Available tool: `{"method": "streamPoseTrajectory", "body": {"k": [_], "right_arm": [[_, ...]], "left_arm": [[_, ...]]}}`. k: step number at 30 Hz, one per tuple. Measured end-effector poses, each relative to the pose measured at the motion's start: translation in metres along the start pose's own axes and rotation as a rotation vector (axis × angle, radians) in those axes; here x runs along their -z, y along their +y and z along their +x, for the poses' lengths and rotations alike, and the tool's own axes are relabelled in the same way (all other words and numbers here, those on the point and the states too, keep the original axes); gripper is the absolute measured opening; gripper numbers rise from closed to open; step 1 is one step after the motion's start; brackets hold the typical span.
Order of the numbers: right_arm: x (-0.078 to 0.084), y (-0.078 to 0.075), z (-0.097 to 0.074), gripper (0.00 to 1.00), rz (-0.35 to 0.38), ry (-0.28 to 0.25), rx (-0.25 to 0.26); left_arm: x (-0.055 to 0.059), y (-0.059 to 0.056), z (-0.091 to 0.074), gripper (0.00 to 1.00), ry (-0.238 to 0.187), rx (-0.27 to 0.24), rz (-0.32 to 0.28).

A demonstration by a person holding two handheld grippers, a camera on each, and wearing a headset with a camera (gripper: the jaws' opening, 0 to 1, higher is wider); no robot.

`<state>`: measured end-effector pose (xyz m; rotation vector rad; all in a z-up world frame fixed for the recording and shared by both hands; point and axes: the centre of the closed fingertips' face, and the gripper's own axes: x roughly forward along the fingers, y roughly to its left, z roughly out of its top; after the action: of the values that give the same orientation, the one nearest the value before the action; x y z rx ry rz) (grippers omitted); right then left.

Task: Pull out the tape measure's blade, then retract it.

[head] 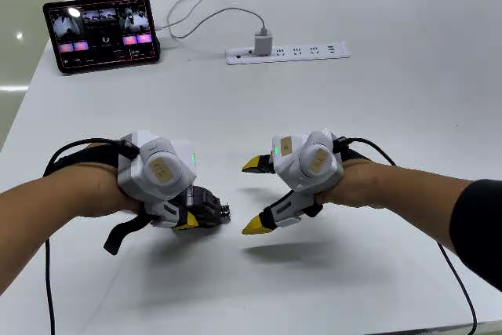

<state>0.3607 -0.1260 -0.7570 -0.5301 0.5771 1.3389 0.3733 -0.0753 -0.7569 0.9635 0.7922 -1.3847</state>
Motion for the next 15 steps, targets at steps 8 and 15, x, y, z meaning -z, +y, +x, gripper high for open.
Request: {"method": "streamPoseTrajectory", "body": {"k": [8, 15], "right_arm": [[-0.003, 0.004, 0.014, 0.41, -0.012, 0.003, -0.019], [0.001, 0.0, 0.02, 0.31, -0.022, 0.028, -0.016]], "left_arm": [[0.0, 0.0, 0.0, 0.3, -0.002, -0.002, 0.002], [0.0, 0.0, 0.001, 0.3, -0.001, -0.002, 0.002]]}}
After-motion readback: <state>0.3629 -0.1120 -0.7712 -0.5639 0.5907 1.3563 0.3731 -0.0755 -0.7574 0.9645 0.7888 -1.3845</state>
